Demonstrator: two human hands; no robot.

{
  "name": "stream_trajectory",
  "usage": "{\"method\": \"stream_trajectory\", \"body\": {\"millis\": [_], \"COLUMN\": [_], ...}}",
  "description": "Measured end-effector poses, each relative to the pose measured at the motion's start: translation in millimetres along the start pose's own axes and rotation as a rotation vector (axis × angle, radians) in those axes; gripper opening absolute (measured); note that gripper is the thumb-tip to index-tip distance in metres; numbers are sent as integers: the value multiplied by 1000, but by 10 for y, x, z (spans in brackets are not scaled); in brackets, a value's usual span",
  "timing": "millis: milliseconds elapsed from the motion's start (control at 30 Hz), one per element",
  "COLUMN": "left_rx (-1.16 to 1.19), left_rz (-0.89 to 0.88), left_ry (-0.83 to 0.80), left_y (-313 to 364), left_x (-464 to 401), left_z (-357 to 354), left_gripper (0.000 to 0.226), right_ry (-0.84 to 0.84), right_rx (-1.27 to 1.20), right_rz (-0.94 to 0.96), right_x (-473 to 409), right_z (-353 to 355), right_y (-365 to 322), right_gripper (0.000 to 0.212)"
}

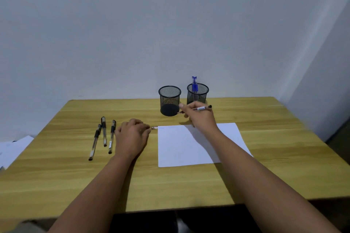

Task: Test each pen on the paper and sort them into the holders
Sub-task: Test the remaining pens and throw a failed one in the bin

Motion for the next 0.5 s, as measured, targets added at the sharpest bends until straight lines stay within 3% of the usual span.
{"method": "stream_trajectory", "body": {"millis": [100,200,367,500], "left_rx": [3,-4,-37,29], "left_rz": [-34,-79,-116,-88], "left_ry": [-30,-108,-148,-68], "left_y": [20,33,86,75], "left_x": [-12,-52,-206,-260], "left_z": [-1,-40,-49,35], "left_gripper": [34,44,28,26], "right_ry": [-67,-63,-33,-97], "right_rx": [-42,-60,-28,-19], "right_rz": [-121,-96,-75,-81], "right_x": [135,231,232,211], "right_z": [-12,43,215,270], "right_y": [-10,10,35,35], "right_gripper": [26,16,16,13]}}
Point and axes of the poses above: each hand's wrist, its own x-axis away from the middle knuckle, its own z-axis out of the back of the hand, y = z × x, the point moved 4 cm from there along -x, towards the middle knuckle
